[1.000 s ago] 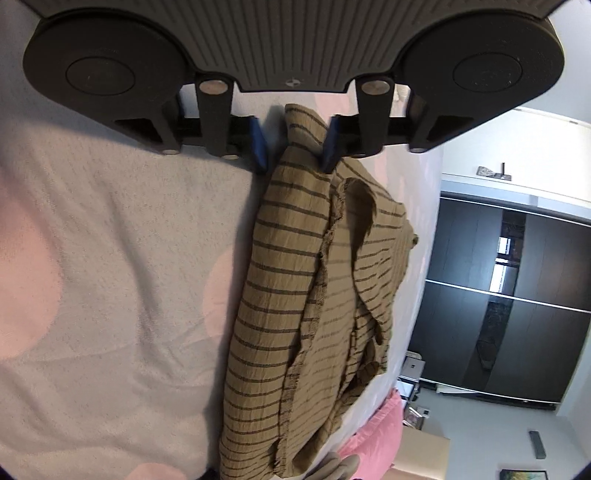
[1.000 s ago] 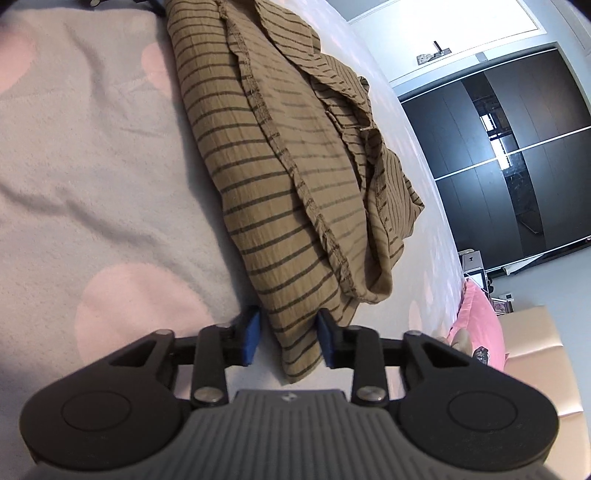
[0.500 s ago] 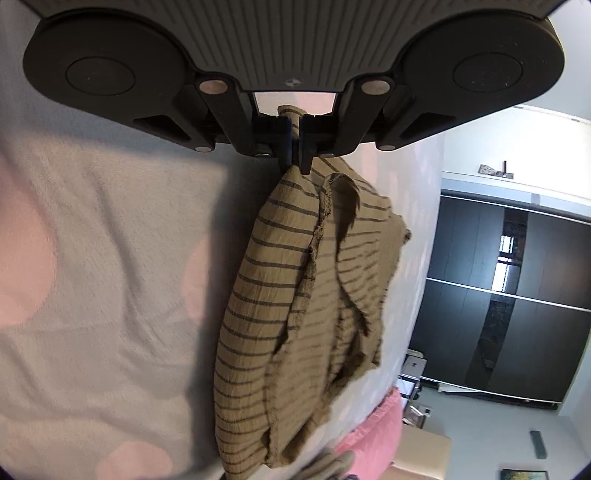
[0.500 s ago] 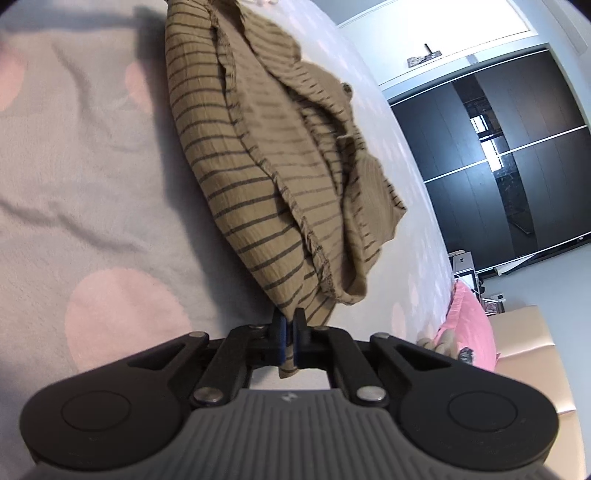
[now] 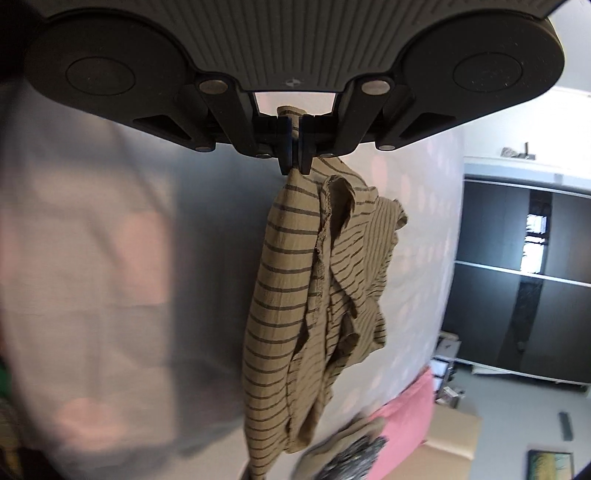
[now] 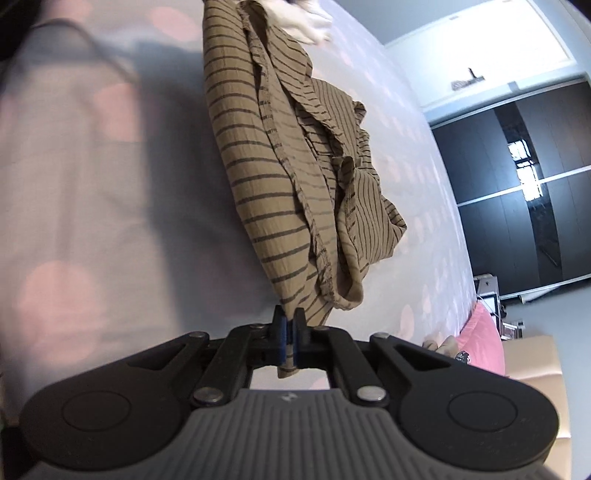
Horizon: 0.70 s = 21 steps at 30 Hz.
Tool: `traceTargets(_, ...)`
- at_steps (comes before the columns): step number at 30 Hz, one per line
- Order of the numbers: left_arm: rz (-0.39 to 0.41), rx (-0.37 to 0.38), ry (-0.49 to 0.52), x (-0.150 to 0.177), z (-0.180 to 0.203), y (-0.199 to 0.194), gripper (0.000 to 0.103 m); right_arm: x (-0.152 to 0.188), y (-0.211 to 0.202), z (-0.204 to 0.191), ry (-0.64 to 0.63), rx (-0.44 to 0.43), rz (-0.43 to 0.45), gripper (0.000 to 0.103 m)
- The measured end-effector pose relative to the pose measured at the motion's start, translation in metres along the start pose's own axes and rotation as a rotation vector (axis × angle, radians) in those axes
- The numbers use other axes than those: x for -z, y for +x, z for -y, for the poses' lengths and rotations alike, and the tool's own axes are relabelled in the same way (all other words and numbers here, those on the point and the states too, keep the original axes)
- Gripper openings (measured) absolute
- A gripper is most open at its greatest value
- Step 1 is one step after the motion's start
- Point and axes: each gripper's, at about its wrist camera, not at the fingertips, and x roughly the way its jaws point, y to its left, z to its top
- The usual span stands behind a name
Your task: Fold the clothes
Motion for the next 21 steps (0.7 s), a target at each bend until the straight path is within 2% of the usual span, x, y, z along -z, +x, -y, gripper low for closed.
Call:
traceTargets(6,0.014,0.098,0.008,0.009,0.024,-0.039,0.001,0.008,-0.043,-0.033,-0.067,-0.068,-0.016,0.003)
traceTargets(9,0.007,0.134,0.041,0.012,0.039,-0.041,0.001,0.010,-0.054,-0.048,-0.085,-0.102,-0.022,0.003)
traceTargets(18,-0.030,0.237,0.081,0.013,0.068,-0.014,0.001,0.007,-0.022,-0.076,-0.139,-0.169,-0.078,0.004)
traceTargets(21,-0.031,0.281,0.079,0.013,0.066,-0.006,0.006,0.008,-0.017,-0.080,-0.160,-0.181,-0.093,0.008)
